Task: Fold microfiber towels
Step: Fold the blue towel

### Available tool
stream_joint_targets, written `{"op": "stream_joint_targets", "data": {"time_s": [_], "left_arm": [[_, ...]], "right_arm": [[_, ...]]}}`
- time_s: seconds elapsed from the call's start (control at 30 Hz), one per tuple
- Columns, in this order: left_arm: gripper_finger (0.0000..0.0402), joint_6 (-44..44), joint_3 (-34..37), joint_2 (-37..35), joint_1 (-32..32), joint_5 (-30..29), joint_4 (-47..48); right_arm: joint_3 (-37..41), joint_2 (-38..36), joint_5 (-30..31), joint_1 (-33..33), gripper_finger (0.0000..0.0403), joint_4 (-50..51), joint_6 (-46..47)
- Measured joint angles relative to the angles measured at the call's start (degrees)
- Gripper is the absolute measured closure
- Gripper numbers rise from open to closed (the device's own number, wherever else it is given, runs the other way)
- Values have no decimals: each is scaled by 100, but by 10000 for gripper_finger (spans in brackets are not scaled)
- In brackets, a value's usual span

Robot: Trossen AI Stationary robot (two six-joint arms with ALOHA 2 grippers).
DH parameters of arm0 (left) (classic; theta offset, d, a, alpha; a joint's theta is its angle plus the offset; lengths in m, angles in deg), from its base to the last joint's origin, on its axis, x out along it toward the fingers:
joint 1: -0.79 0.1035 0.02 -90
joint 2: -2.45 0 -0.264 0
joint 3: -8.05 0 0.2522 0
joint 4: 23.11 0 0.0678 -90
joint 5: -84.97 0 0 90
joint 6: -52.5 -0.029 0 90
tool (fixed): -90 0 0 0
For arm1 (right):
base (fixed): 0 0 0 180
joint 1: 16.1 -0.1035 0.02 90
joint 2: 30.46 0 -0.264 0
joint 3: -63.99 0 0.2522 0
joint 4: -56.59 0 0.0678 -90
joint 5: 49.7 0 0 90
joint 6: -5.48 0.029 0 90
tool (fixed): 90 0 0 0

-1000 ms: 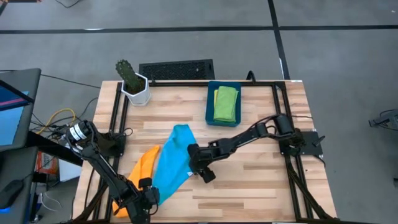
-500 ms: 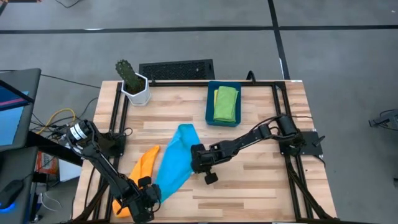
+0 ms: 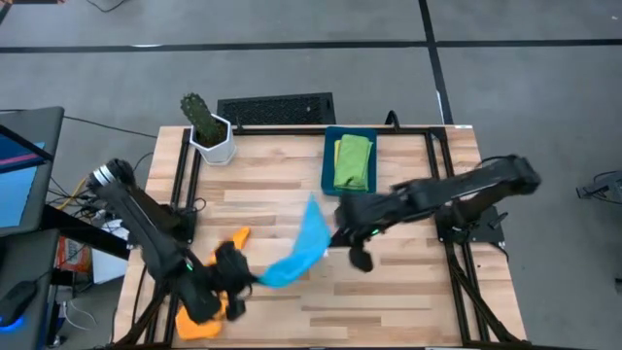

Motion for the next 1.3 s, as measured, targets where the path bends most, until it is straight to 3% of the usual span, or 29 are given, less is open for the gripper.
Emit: {"op": "stream_joint_targets", "data": {"time_s": [0.13,0.3,0.53,0.7,0.83,1.0,1.3], "left_arm": [[401,-711,-284,-671,401,-509,712],[401,-1590,-365,-1431,1278,-683,1479],[401,-3467,-379,-2177,2714,-626,1217],[401,-4180,-777,-2393,3258,-2,674],[401,-4265,-988,-2382,3262,403,807],[401,-3588,-886,-2155,2955,1270,1013],[401,-2020,-243,-848,1521,2073,935]], "right_arm": [[12,-713,1226,69,380,38,92],[-1,-1324,2542,498,392,192,-306],[6,-1508,2930,1231,381,83,-449],[8,-1562,2906,1117,390,-223,-545],[5,-1628,2915,908,378,-190,-558],[2,-1563,2837,385,380,188,-167],[443,-891,2763,-1273,367,484,1492]]}}
